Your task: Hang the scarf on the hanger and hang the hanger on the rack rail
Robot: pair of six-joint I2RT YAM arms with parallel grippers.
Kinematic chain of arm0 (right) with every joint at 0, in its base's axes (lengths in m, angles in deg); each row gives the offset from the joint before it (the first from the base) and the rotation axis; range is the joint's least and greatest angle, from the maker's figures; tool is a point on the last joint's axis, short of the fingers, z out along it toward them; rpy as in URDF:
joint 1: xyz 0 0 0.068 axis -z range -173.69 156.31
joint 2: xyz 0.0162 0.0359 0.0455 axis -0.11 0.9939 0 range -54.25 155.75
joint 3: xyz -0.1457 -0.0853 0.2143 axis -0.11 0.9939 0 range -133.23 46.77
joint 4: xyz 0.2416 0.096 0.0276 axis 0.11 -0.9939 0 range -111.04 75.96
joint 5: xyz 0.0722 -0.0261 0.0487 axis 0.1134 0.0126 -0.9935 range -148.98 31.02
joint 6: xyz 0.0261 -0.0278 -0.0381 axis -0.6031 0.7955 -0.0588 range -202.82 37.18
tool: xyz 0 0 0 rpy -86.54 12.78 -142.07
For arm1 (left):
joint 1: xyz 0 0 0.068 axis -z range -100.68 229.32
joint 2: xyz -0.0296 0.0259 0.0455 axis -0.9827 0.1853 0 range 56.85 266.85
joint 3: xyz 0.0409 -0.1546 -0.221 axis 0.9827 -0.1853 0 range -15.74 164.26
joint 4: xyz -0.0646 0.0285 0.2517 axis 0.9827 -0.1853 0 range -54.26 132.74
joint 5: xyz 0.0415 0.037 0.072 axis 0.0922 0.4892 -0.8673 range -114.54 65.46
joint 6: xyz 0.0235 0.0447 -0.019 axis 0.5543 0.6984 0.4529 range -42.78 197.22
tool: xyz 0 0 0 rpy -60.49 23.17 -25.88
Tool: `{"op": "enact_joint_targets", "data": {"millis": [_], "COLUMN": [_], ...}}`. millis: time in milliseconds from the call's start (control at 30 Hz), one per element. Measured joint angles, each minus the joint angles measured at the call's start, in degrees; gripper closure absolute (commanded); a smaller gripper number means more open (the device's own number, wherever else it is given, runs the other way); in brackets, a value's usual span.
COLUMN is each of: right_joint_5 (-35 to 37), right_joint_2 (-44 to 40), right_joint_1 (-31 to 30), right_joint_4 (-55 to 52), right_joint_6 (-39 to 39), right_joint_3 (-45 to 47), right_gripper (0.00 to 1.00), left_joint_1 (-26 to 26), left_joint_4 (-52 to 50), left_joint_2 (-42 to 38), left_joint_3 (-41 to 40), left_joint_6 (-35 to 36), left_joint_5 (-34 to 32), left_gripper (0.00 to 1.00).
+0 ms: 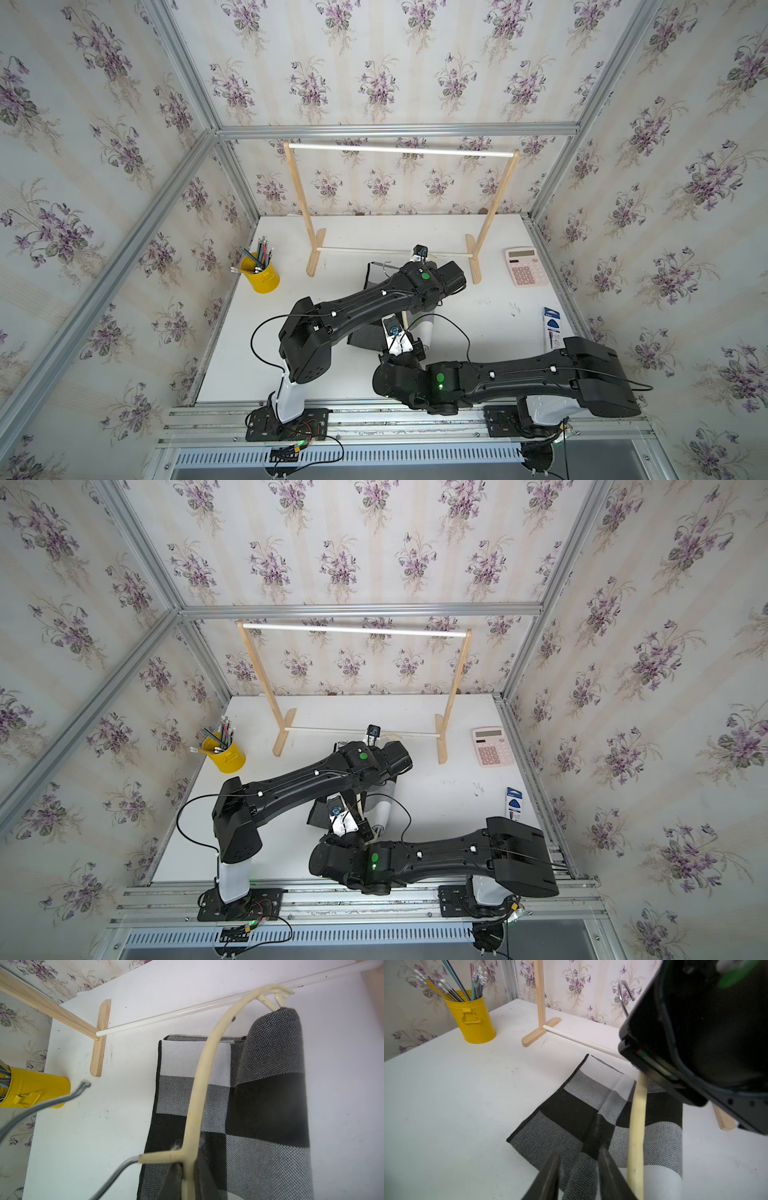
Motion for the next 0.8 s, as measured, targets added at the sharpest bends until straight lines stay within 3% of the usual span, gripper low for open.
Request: {"op": "enact_joint_targets", "data": {"millis": [300,633,800], "right_joint_5": [6.05,3.50,2.38], "right_joint_2": [7.52,14.14,15.45], "right_joint_1": [-0.09,0.44,1.62], "right_joint_4": [-19.91,-37.62,-39.76], "right_joint_6": [-10.60,-19.87,-22.18], "right_joint_3": [-9.40,-19.76,-20.06], "right_gripper": [0.63,0.62,0.63], "left_joint_1": [-0.37,-0.50,-0.50], "left_joint_4": [1.05,1.40,2.34], "left_joint_2": [-0.85,-0.85,-1.14], "left_joint_3": [-0.83,-0.98,-0.98], "left_joint_6": [0.15,0.94,0.87], "left_joint_5": [0.17,1.09,1.49], "left_gripper": [1.00,1.00,1.00]}}
